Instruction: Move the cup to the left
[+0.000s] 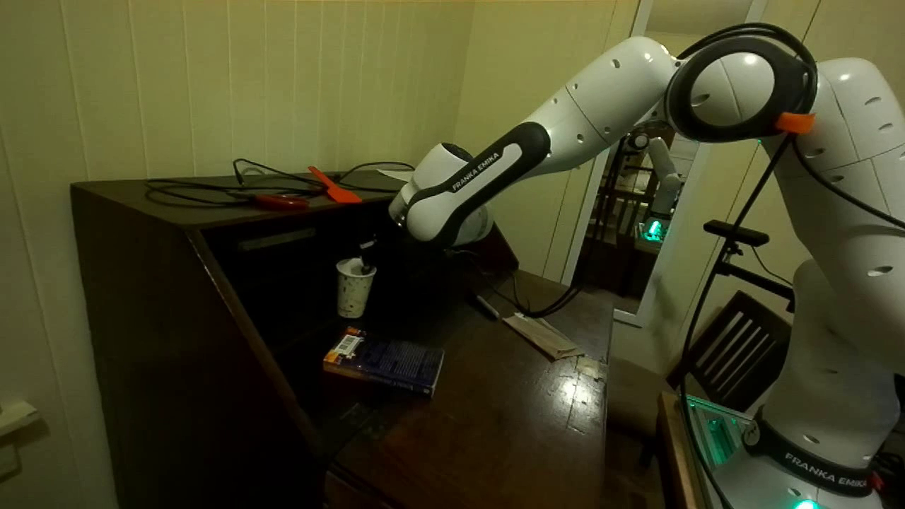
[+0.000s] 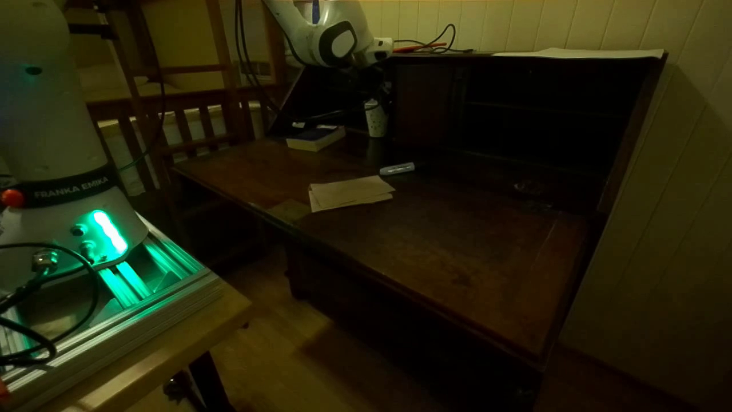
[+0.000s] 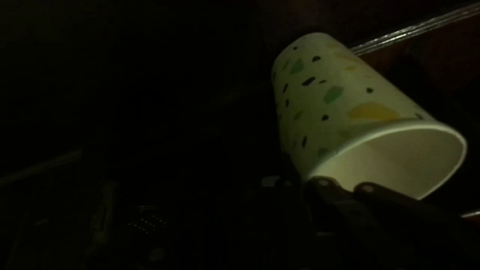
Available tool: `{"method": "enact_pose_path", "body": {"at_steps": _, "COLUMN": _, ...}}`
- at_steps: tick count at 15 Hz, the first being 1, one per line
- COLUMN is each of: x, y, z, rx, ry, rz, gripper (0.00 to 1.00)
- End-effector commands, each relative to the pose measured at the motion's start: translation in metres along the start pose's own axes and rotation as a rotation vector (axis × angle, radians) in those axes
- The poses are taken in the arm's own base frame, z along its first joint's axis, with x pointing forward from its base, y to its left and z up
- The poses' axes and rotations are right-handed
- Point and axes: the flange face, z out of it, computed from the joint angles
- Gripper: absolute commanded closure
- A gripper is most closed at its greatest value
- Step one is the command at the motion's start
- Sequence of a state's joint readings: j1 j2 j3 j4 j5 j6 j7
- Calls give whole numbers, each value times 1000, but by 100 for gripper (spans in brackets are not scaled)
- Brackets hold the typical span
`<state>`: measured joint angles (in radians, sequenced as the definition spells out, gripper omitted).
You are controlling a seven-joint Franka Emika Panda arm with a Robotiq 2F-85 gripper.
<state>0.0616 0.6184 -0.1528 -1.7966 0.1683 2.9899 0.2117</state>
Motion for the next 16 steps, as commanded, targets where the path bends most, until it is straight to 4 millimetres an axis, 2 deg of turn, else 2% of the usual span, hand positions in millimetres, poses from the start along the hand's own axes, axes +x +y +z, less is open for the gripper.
{"method": "enact_pose_path", "body": {"at_steps": 1, "x": 7, "y": -9, "z": 6, "rx": 0, "ry": 9, "rz": 38, "gripper": 99}}
{"method": "enact_pose_path", "body": {"at_steps": 4, "x": 6, "y": -12, "z": 9, "rx": 0, "ry": 10, "rz": 58, "gripper": 99}}
{"method": "enact_pose_path", "body": {"at_steps": 5, "x": 6, "y": -13, "z": 9, "rx": 1, "ry": 10, "rz": 65, "gripper": 82}}
{"method": "enact_pose_path", "body": {"at_steps": 6, "x": 7, "y": -13, "z": 9, "rx": 3, "ry": 11, "rz": 72, "gripper": 71}}
{"method": "enact_pose_path", "body": {"at_steps": 16, "x": 10, "y": -2, "z": -20, "rx": 11, "ry": -6, "rz": 48, "gripper": 4}}
